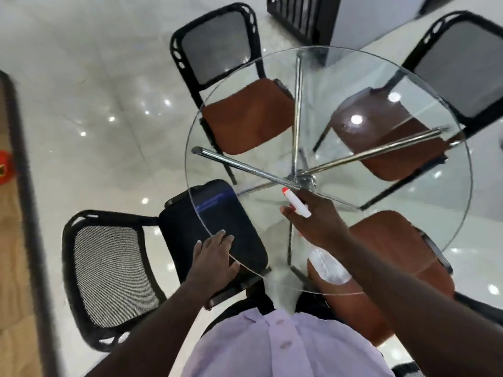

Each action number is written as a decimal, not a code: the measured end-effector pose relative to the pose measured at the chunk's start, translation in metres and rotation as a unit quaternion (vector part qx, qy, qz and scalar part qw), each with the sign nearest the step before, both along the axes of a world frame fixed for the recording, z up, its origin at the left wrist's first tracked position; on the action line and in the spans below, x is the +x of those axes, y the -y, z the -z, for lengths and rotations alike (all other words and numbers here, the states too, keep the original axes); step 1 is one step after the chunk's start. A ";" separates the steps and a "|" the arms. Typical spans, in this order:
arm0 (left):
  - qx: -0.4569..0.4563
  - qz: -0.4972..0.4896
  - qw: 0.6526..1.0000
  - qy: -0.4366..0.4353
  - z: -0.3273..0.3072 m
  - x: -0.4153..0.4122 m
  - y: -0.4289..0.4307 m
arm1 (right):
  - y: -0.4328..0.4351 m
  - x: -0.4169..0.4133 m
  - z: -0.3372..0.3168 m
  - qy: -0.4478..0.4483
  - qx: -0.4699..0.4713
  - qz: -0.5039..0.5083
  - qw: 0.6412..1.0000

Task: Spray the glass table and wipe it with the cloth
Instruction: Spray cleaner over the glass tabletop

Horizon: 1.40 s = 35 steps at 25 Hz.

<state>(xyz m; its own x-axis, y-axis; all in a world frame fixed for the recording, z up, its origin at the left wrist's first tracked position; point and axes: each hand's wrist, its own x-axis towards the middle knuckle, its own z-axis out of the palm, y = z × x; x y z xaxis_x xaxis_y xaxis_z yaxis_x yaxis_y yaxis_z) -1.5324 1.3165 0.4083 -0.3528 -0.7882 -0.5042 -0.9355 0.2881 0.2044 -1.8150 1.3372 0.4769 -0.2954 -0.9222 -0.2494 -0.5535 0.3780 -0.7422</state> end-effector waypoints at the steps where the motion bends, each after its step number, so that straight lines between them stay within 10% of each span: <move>1: 0.001 -0.010 1.000 -0.007 0.003 0.012 0.002 | 0.010 0.015 -0.002 -0.007 0.010 -0.015 1.000; 10: 0.037 -0.009 0.996 -0.076 0.050 0.069 -0.006 | -0.021 0.100 0.013 -0.033 0.172 -0.039 0.984; 24: -0.045 0.286 0.935 -0.205 0.003 -0.059 -0.038 | -0.213 0.032 -0.002 -0.022 0.073 0.248 0.966; 35: -0.094 0.516 0.780 -0.341 -0.136 -0.243 -0.296 | -0.570 0.000 -0.132 0.078 -0.268 0.557 0.782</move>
<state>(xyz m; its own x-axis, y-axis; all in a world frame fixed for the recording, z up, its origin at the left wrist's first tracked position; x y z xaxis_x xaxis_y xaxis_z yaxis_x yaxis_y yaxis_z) -1.7752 1.6122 0.5442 -0.9842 0.0556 0.1681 0.1221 0.9007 0.4169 -1.8150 1.9068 0.6088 -0.9947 -0.0993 -0.0279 0.0105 0.1721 -0.9850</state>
